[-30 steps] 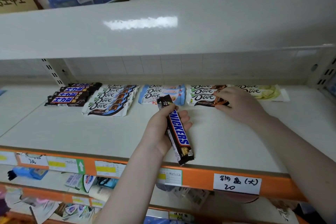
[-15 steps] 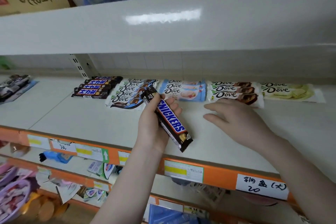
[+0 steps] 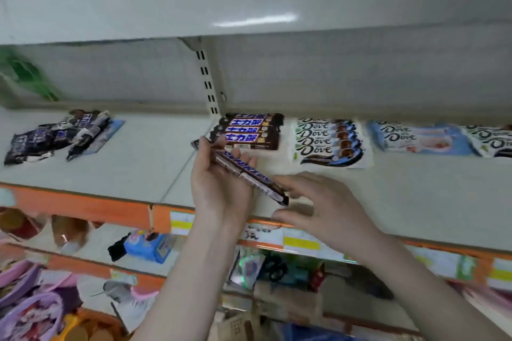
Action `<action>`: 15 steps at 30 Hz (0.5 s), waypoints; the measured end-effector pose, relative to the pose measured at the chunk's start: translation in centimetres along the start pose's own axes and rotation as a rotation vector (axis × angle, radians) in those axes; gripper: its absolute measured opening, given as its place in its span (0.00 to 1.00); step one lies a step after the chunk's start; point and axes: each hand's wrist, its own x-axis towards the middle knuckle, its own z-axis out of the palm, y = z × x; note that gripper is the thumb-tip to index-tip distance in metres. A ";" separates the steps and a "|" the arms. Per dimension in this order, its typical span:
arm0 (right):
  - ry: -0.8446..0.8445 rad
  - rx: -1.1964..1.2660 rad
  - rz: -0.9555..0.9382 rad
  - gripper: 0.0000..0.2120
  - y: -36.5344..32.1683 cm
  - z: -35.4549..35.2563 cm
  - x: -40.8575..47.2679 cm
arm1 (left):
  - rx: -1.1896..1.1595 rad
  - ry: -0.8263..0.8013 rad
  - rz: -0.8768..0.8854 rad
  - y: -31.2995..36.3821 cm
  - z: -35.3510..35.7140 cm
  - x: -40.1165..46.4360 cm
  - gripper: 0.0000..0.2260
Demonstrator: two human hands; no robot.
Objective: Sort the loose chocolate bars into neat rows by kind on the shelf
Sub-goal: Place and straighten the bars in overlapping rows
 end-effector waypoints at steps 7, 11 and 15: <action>0.145 0.410 0.217 0.06 -6.9 5.4 5.3 | 0.082 -0.025 -0.052 9.8 -4.3 2.3 0.12; 0.239 0.820 0.335 0.06 -7.3 5.7 6.6 | 0.409 -0.052 -0.013 12.4 -6.4 3.4 0.03; 0.304 0.602 0.331 0.08 -6.3 6.4 7.2 | 0.523 0.006 -0.084 13.2 -7.3 4.0 0.02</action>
